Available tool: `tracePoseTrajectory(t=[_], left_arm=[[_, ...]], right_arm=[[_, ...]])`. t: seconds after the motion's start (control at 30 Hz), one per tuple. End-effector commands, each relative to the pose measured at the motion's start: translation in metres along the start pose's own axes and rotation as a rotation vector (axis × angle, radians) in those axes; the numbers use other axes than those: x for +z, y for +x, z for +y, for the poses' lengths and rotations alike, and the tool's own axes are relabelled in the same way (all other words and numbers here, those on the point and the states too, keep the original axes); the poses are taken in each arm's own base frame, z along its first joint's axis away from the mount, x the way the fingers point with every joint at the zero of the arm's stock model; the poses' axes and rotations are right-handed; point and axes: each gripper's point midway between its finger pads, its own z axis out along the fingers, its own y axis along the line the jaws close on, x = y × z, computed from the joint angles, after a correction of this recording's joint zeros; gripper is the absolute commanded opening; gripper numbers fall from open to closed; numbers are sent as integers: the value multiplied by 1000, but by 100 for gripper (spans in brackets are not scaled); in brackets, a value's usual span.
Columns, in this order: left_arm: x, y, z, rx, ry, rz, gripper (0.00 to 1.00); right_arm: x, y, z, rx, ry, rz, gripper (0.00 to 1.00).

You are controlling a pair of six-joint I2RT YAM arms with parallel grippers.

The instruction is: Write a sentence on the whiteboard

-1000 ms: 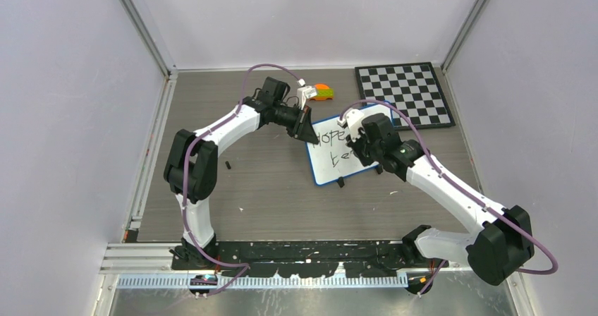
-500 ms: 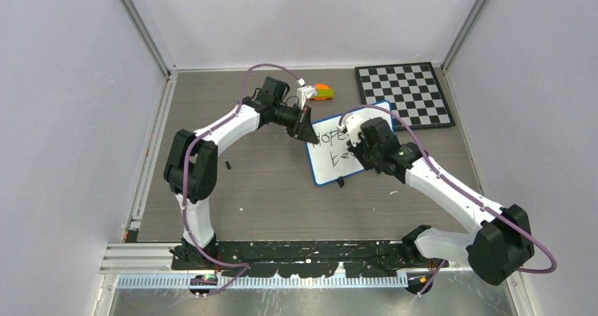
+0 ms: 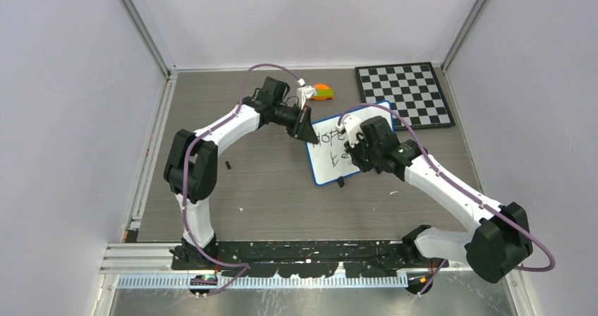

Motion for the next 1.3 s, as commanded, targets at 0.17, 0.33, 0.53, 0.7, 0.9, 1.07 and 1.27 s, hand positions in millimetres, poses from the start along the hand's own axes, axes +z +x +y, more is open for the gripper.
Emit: tracePoseTrajectory(t=[0.17, 0.33, 0.53, 0.7, 0.9, 1.07, 1.27], left_arm=[[-9, -13, -10, 15, 16, -30, 0], [-9, -14, -10, 14, 17, -32, 0], [-9, -15, -11, 15, 16, -32, 0], [-8, -14, -9, 11, 16, -30, 0], [-8, -14, -9, 12, 15, -31, 0], [-8, -14, -9, 11, 15, -30, 0], [-8, -13, -8, 11, 15, -29, 0]], right_arm=[[-36, -30, -33, 60, 85, -117, 0], [-33, -35, -44, 72, 117, -115, 0], [-28, -33, -57, 72, 172, -91, 0], [-28, -36, -53, 73, 150, -111, 0], [-21, -40, -48, 75, 111, -127, 0], [-15, -38, -54, 73, 132, -120, 0], [-17, -33, -78, 110, 226, -103, 0]])
